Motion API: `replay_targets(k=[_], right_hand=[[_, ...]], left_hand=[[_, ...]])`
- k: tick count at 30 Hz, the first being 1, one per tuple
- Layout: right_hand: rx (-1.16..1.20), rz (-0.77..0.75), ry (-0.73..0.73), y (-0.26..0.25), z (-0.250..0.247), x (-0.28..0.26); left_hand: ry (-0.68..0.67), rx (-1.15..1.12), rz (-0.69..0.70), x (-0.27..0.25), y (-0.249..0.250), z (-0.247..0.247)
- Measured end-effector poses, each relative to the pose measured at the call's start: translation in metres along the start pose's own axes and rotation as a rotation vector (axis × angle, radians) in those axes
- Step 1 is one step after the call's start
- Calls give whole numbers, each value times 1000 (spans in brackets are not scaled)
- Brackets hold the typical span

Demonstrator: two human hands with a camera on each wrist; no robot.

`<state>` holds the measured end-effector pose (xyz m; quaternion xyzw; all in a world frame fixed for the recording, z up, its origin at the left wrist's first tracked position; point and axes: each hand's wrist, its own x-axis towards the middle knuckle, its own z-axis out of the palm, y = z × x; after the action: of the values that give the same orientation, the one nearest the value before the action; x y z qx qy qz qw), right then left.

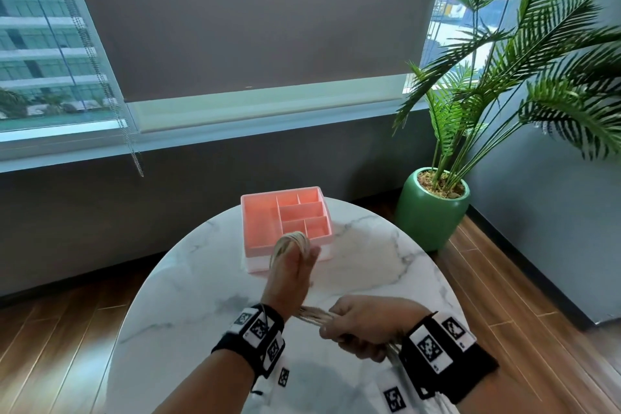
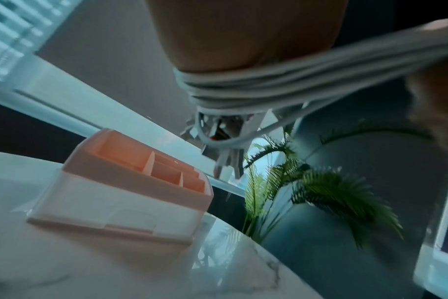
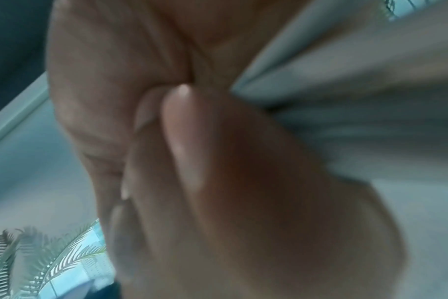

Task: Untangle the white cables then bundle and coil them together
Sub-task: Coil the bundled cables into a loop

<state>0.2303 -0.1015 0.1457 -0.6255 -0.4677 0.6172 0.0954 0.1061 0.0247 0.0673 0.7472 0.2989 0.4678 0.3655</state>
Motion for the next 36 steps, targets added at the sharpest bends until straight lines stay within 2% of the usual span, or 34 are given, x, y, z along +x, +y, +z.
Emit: replay_targets(k=[3, 6, 11, 15, 20, 24, 27, 29, 36], right_hand=[[-146, -17, 42, -13, -18, -9], [-265, -80, 81, -23, -33, -16], [-367, -222, 179, -34, -64, -20], [-308, -299, 246, -32, -83, -14], [-202, -393, 339, -26, -93, -5], [-8, -513, 391, -6, -83, 12], [122, -524, 401, 5, -62, 24], [202, -506, 440, 6, -52, 29], [182, -606, 567, 3, -51, 35]], left_hand=[[-236, 91, -15, -13, 4, 7], [-357, 66, -85, -12, 10, 10], [-488, -343, -379, -13, 35, 10], [-625, -518, -520, -13, 50, 3], [-665, -845, -732, -17, 57, 5], [-774, -1068, -748, -18, 57, 6], [-744, -1193, -742, -17, 56, 5], [-675, -1181, -726, -16, 56, 6], [-395, -865, -718, -16, 63, 7]])
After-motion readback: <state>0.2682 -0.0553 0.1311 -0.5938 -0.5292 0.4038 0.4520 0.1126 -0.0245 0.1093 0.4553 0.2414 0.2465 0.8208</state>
